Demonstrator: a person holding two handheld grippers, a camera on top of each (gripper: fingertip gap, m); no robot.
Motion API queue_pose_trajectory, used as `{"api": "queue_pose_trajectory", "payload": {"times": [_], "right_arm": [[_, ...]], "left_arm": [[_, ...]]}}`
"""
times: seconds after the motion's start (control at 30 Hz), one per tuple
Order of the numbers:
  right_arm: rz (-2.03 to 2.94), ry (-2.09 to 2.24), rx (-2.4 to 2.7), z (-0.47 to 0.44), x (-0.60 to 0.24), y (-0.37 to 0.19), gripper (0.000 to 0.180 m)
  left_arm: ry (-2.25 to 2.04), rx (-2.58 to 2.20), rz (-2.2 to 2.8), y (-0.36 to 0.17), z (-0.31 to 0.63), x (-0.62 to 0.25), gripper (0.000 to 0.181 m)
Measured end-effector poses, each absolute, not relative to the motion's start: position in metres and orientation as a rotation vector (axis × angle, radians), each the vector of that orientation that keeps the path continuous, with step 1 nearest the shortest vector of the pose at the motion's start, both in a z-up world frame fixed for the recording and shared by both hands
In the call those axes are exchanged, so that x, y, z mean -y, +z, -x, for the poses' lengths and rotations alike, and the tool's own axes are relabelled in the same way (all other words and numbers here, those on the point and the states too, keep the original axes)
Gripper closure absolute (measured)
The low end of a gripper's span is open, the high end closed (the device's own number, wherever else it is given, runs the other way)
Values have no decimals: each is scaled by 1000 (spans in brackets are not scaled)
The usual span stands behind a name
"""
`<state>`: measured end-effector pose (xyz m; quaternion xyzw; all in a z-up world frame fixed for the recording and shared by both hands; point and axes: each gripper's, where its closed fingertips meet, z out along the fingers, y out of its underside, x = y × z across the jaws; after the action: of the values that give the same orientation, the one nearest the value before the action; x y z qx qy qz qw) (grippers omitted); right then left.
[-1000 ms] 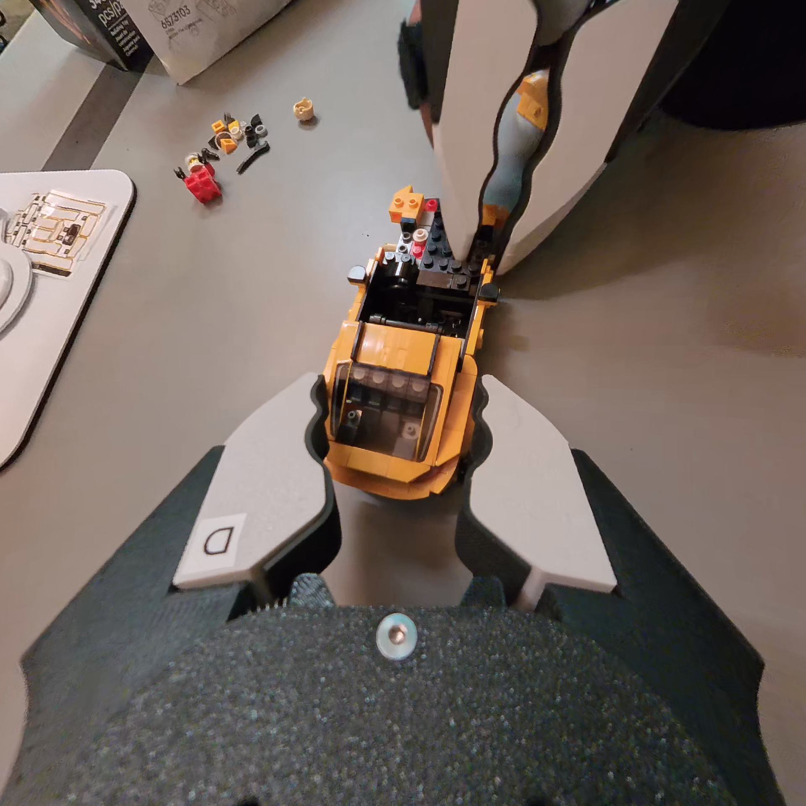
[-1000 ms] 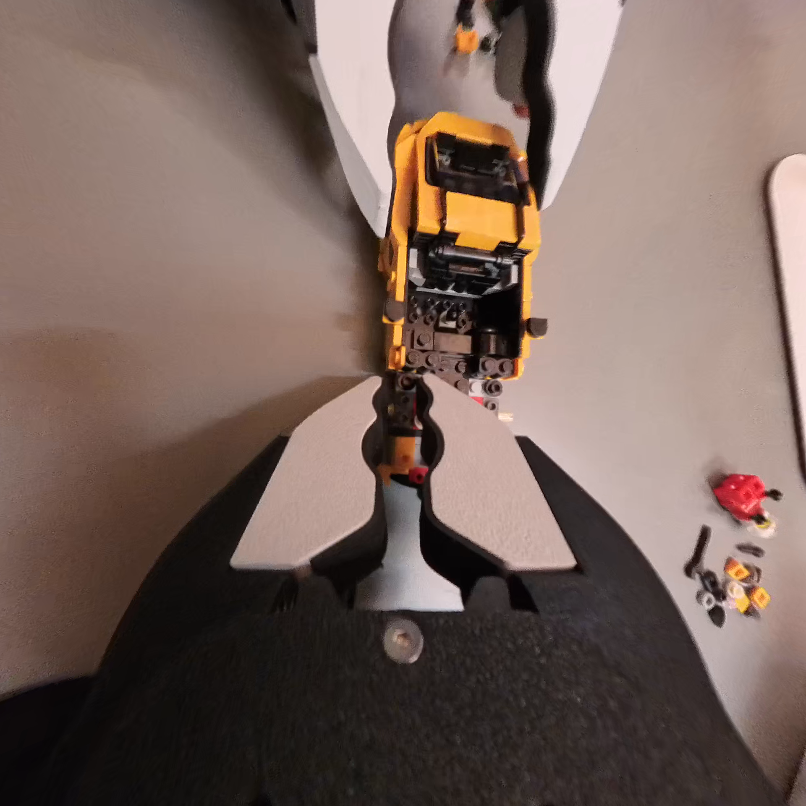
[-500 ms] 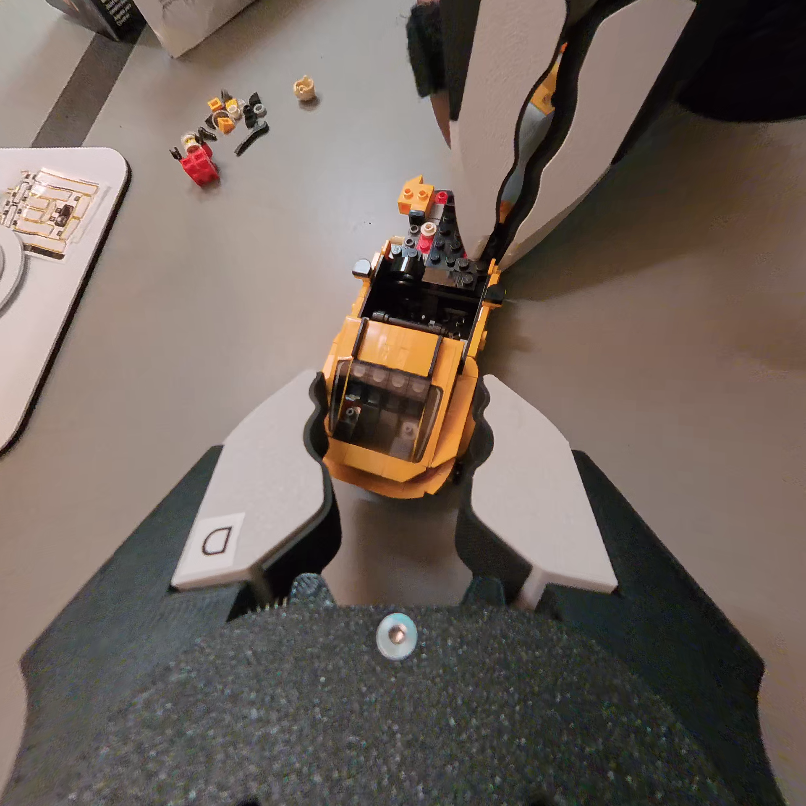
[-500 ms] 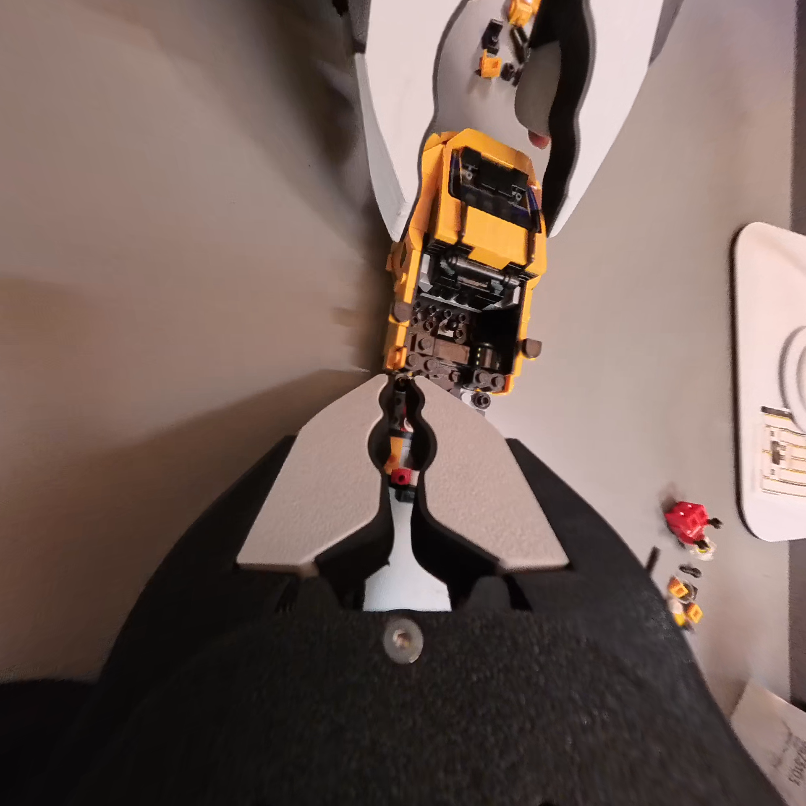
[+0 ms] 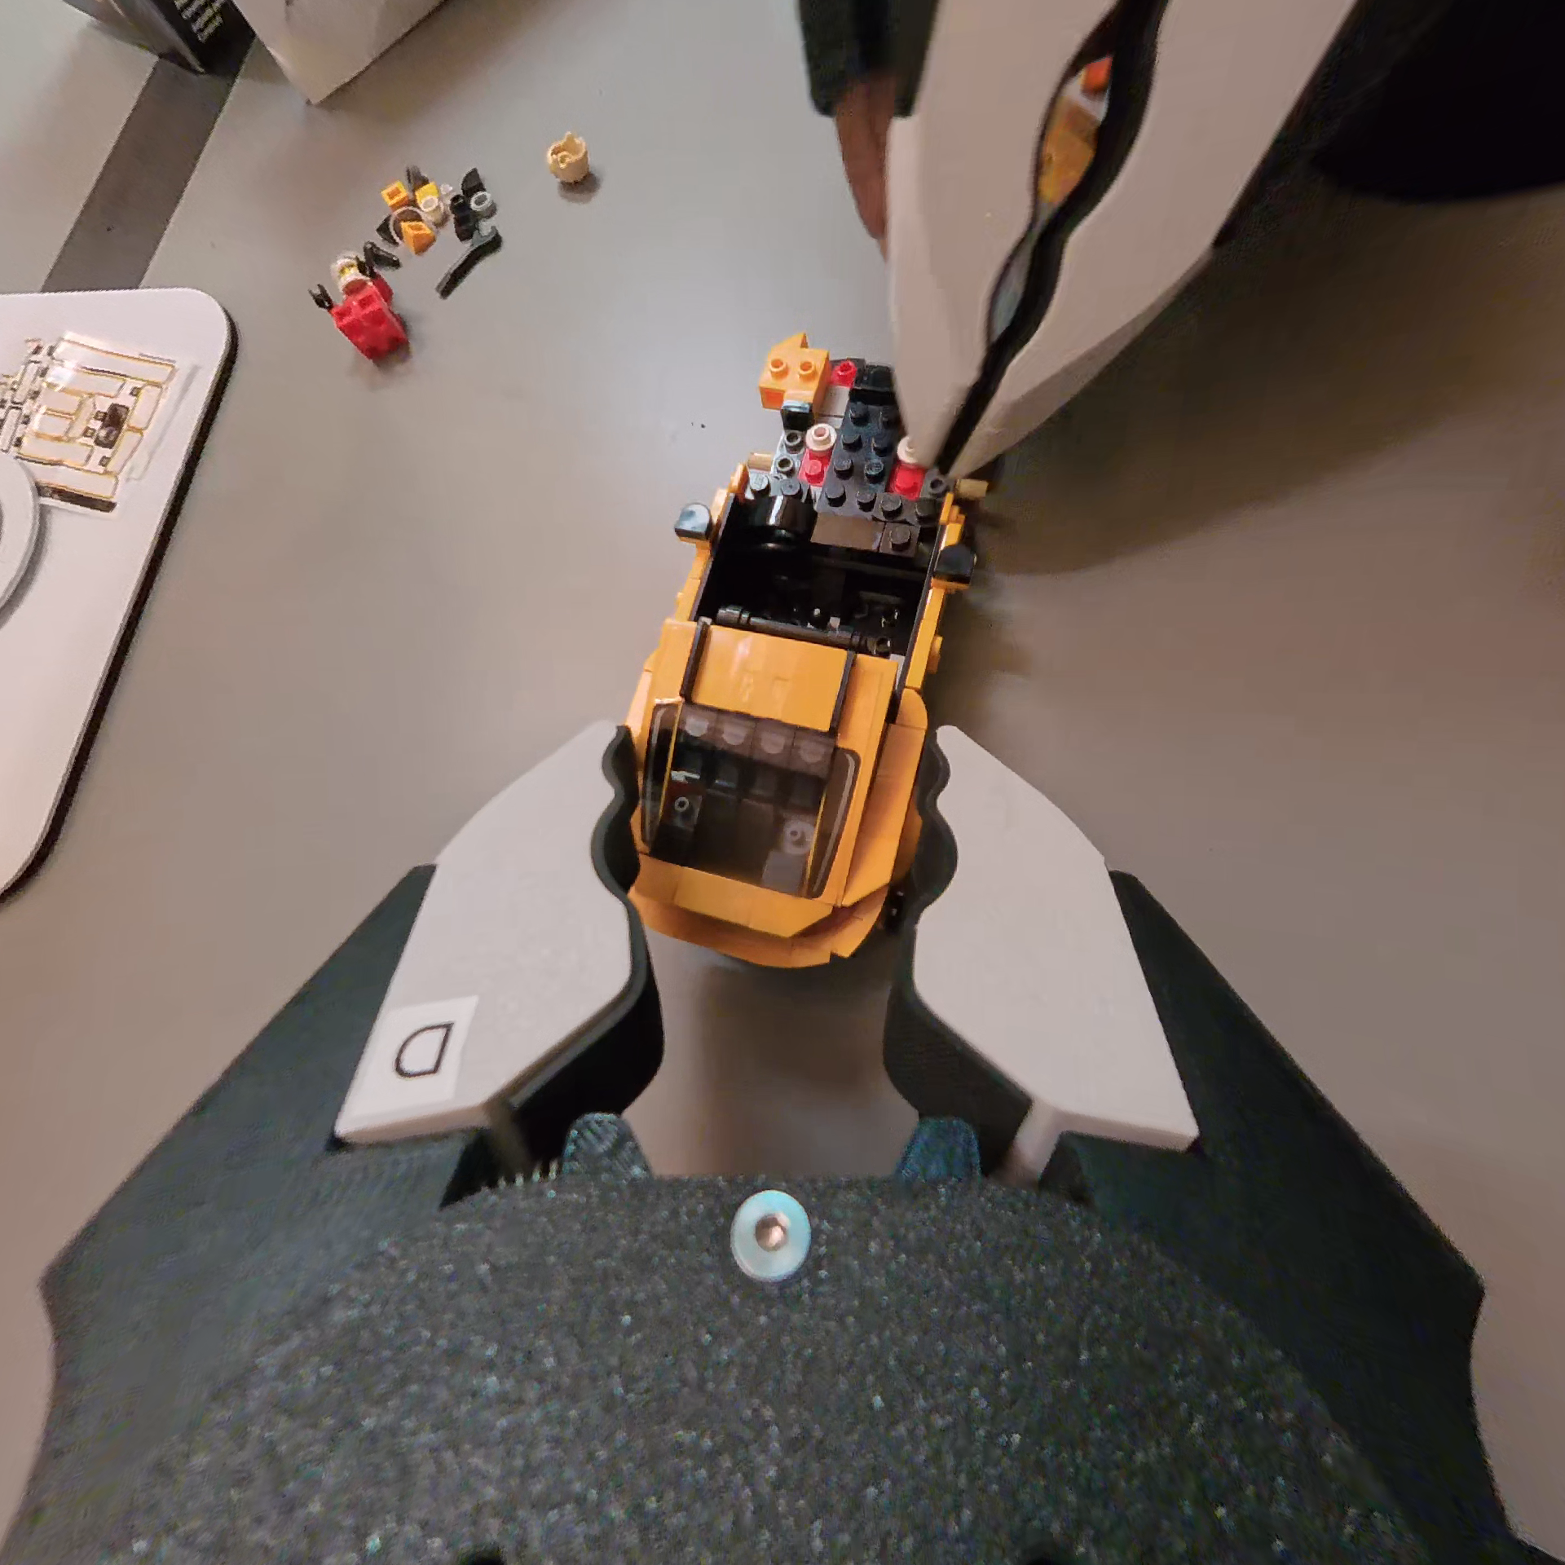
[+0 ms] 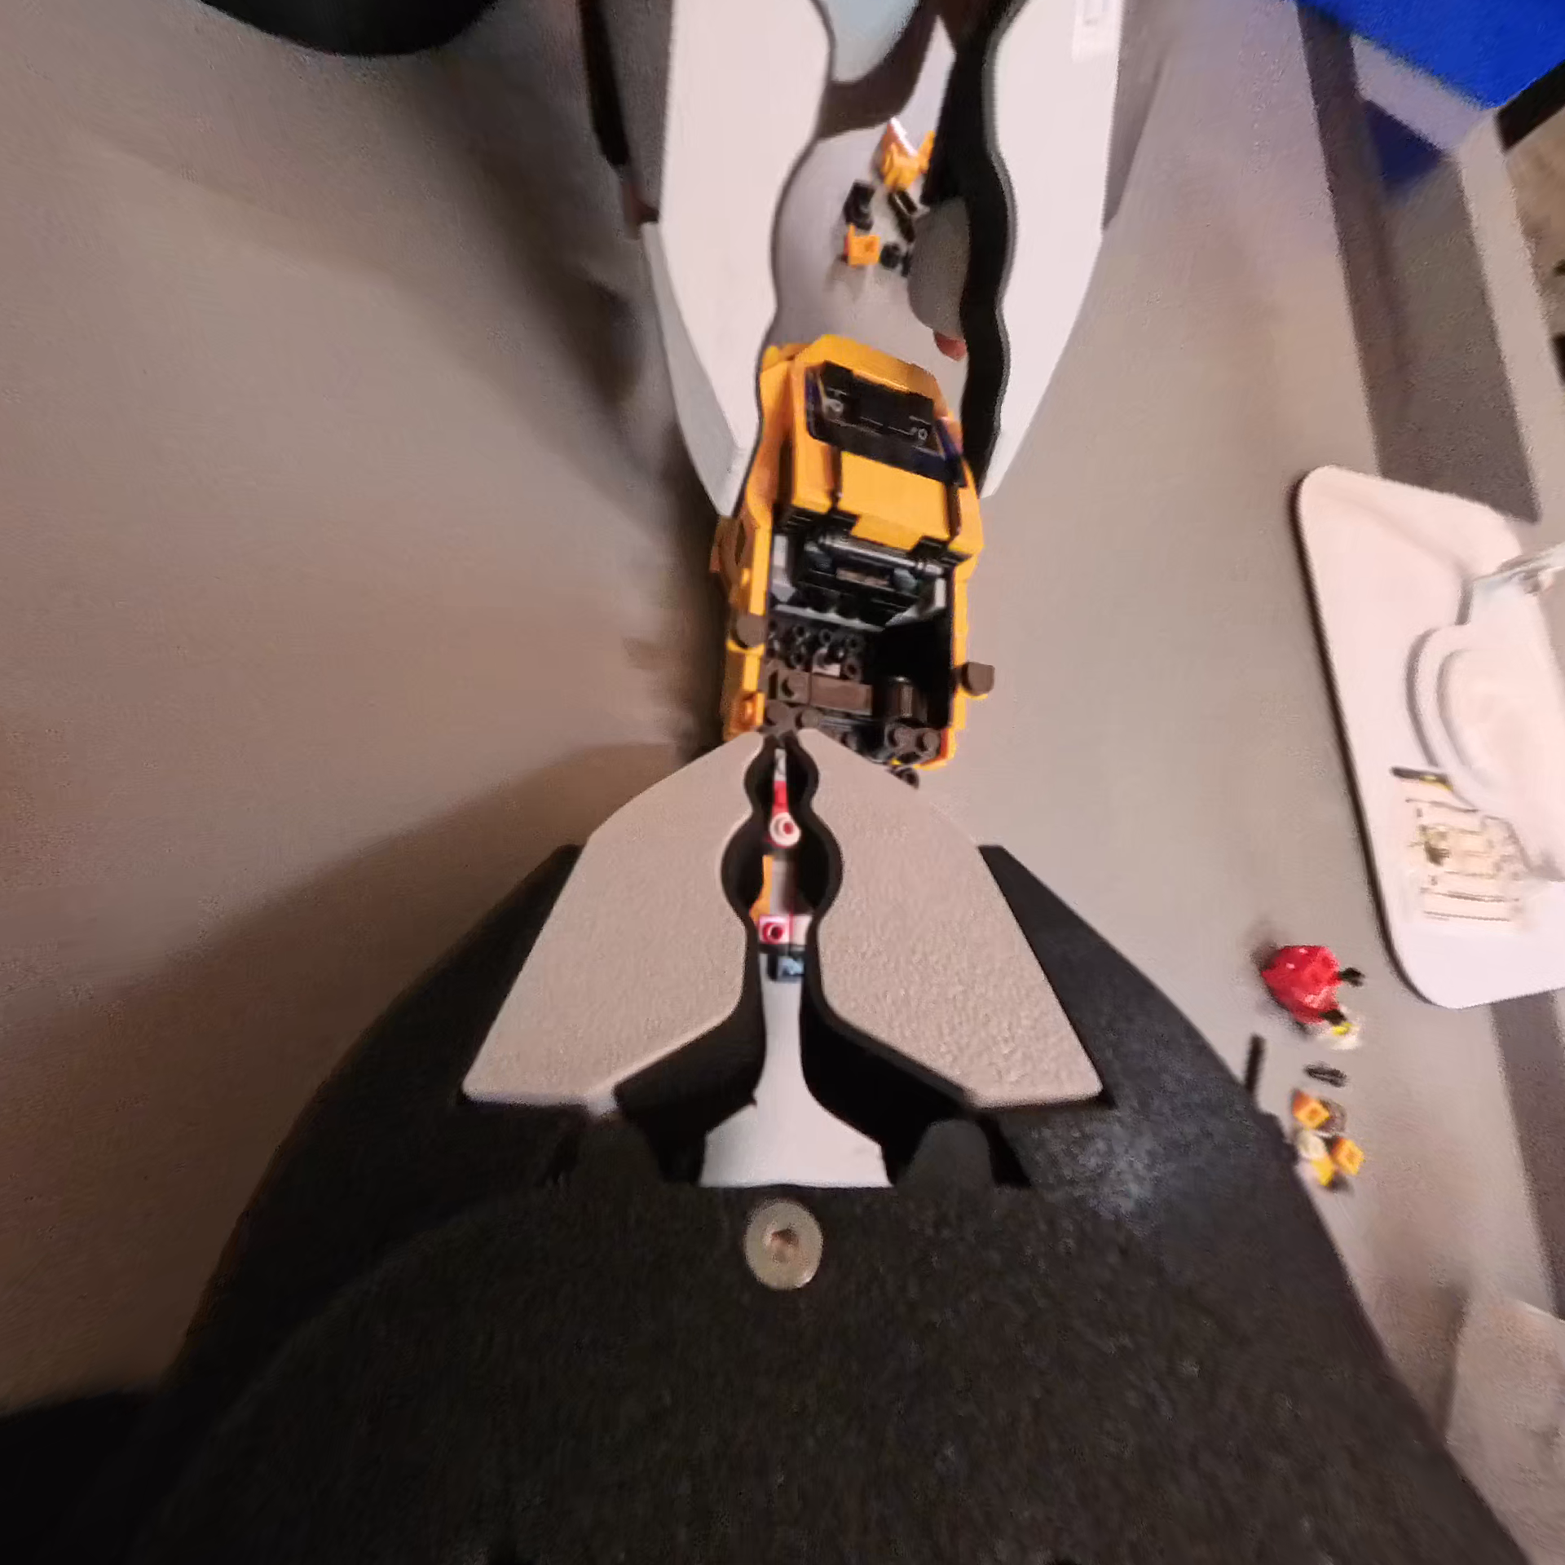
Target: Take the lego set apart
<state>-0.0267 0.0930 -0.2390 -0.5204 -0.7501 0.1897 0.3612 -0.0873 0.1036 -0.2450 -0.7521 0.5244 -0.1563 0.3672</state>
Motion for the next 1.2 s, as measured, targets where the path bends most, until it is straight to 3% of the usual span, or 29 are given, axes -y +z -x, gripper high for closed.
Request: {"api": "queue_pose_trajectory", "payload": {"times": [0.43, 0.63, 1.2], "right_arm": [[1420, 583, 1992, 22, -90, -233, 167], [1659, 751, 1881, 27, -129, -235, 167], [1803, 841, 2072, 30, -124, -254, 173]], "left_arm": [[-438, -1345, 1891, -245, 86, -102, 117], [-442, -1357, 1885, -245, 85, -100, 117], [-452, -1354, 1880, -245, 84, -99, 117]]}}
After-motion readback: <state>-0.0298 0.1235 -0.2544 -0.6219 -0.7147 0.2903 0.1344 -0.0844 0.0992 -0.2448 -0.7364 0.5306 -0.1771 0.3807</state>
